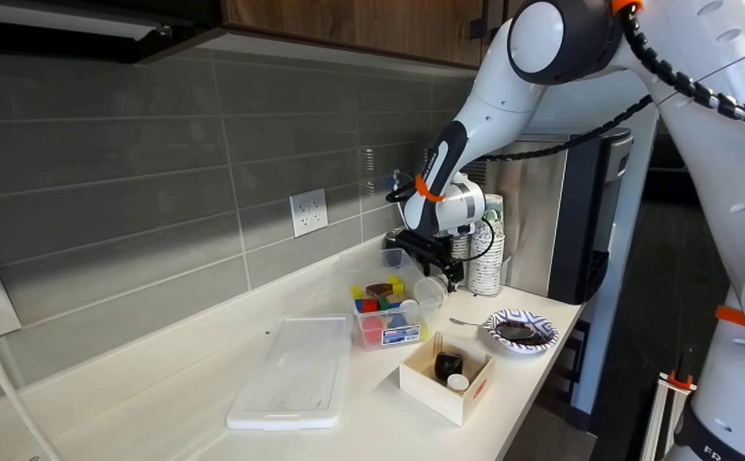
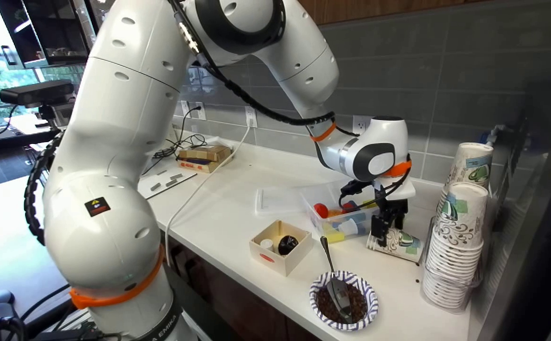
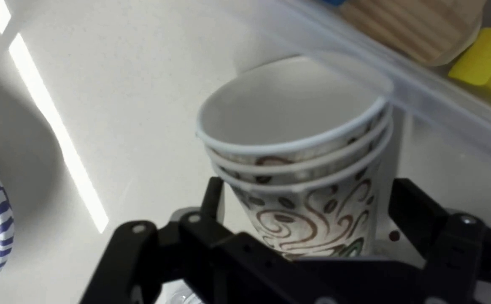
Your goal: Put the cup on the table on top of the stack to the right
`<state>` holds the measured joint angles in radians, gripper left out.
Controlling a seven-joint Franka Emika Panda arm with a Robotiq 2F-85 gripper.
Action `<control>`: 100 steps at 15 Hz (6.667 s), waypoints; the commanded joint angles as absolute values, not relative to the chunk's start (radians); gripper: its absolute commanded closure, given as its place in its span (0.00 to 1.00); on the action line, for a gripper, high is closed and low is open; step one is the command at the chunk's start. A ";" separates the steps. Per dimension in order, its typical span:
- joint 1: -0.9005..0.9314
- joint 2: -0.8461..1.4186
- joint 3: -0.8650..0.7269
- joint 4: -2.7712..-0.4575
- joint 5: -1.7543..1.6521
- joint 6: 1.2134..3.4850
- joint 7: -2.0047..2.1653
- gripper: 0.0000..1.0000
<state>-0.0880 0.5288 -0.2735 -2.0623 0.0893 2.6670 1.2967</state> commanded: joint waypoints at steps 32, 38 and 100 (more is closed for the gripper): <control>-0.074 0.554 -0.314 -2.052 0.070 2.553 1.164 0.38; -0.045 0.480 -0.343 -2.075 0.021 2.503 1.184 0.56; -0.197 0.116 -0.145 -2.270 -2.010 1.906 2.662 0.56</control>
